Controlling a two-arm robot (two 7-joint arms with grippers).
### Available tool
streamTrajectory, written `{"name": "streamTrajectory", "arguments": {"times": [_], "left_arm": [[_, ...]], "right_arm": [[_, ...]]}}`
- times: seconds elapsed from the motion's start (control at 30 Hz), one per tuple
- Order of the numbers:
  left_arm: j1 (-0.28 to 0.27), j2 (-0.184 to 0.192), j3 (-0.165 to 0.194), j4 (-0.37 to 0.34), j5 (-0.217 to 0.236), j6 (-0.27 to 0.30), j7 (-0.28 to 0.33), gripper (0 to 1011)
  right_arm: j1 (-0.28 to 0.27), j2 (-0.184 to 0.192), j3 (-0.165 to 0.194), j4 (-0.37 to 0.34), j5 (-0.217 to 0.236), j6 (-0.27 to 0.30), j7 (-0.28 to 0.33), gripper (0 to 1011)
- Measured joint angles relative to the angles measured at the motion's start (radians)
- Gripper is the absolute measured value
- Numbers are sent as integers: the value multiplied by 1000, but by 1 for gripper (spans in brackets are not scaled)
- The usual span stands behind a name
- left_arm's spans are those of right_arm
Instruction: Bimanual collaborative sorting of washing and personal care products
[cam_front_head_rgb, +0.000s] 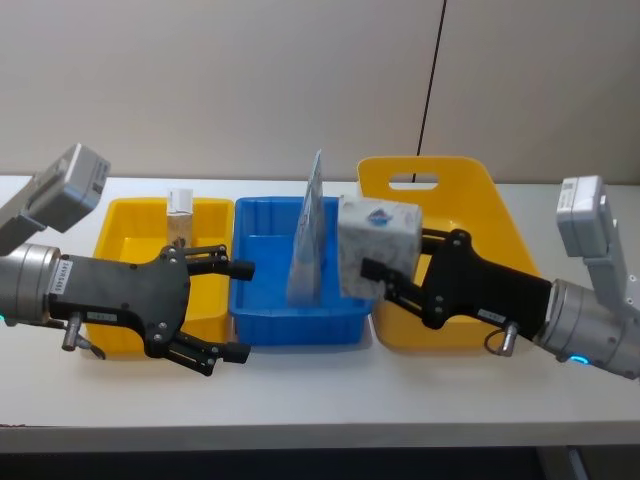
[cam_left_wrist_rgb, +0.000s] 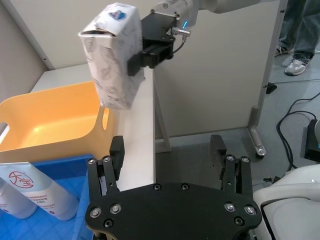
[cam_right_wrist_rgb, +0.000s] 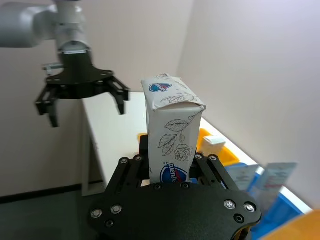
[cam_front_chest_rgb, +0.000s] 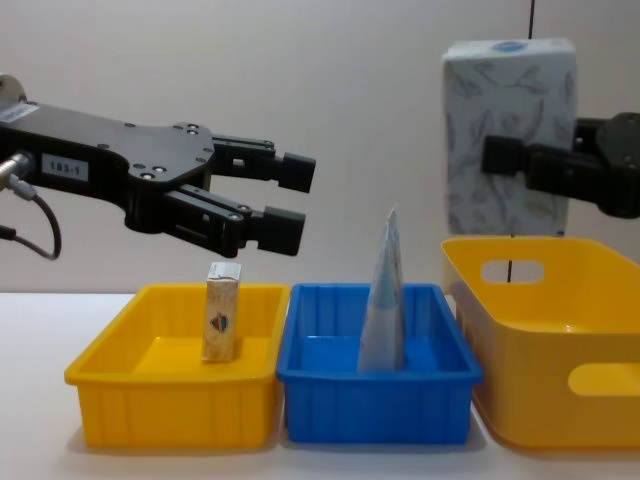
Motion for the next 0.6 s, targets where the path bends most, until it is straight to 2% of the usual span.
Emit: {"name": "streamTrajectory", "arguments": {"times": [0.27,0.6], "left_arm": [[0,0,0,0,0,0,0,1001],[0,0,0,0,0,0,0,1001]], "right_arm": [[-36,2,32,-25,-28,10,-106,351],[-68,-18,64,-41,-89,27,-251,351]]}}
